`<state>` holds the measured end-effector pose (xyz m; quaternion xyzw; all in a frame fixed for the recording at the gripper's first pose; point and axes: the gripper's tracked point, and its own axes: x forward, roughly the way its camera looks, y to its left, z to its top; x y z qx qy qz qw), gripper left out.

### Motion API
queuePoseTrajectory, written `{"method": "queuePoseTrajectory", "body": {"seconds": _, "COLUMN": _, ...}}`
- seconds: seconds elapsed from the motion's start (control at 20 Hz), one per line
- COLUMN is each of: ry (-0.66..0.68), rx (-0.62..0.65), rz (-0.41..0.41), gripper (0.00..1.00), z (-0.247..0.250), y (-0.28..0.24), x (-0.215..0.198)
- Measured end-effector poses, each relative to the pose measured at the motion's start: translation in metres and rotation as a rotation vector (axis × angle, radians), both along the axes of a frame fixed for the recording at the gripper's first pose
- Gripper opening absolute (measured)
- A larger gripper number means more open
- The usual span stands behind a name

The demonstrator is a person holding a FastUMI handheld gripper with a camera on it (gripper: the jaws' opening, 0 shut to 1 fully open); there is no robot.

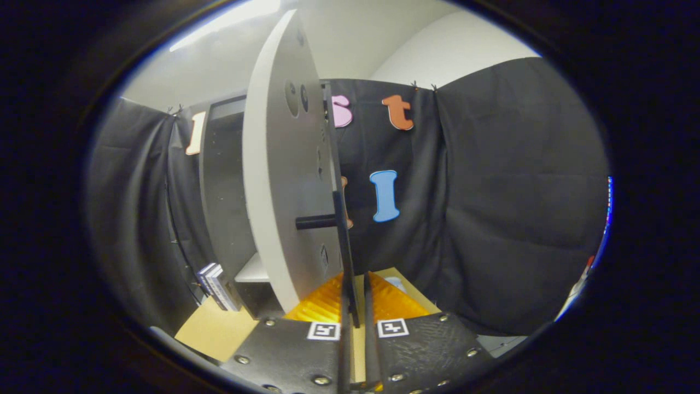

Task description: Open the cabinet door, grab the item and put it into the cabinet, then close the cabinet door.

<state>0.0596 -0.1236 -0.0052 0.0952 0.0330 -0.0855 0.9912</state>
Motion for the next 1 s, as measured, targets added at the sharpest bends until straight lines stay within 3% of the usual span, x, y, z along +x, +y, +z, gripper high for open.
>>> {"method": "queuePoseTrajectory", "body": {"seconds": 0.6, "ry": -0.002, "rx": -0.009, "rz": 0.107, "gripper": 0.10, "z": -0.003, "y": -0.027, "x": 0.008}}
{"method": "queuePoseTrajectory", "body": {"seconds": 1.0, "ry": 0.037, "rx": -0.046, "rz": 0.092, "gripper": 0.10, "z": -0.012, "y": -0.036, "x": -0.004}}
